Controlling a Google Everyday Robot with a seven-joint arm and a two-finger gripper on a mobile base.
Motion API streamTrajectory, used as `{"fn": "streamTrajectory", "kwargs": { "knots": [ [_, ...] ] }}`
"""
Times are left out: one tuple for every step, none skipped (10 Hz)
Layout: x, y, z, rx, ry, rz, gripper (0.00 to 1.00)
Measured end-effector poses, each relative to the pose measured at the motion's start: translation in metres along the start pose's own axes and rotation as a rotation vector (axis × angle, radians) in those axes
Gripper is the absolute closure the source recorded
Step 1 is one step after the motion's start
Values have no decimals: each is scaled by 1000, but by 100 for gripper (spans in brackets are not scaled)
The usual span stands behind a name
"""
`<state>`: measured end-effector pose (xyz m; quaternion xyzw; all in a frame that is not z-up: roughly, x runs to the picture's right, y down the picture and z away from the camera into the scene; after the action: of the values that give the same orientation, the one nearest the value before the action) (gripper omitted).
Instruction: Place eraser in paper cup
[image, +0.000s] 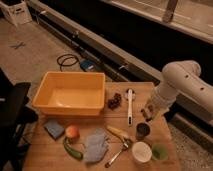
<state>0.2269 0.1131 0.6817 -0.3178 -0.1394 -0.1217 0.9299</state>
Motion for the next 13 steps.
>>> {"fn": "streamTrajectory", "kwargs": {
  "knots": [
    [0,0,0,1,0,0,100],
    [1,0,0,1,0,1,100],
    [1,0,0,1,0,2,100],
    [1,0,-1,1,0,2,100],
    [1,0,0,1,0,2,100],
    [0,0,0,1,0,0,100],
    [-1,0,1,-2,2,-8,100],
    [-8,2,2,-4,4,-36,100],
    [-18,8,3,-3,9,-64,100],
    [-27,18,4,-4,21,-85,100],
    [-36,29,3,-2,33,-105,100],
    [-41,37,2,1,40,-116,100],
    [-44,41,1,3,44,-129,100]
  ]
}}
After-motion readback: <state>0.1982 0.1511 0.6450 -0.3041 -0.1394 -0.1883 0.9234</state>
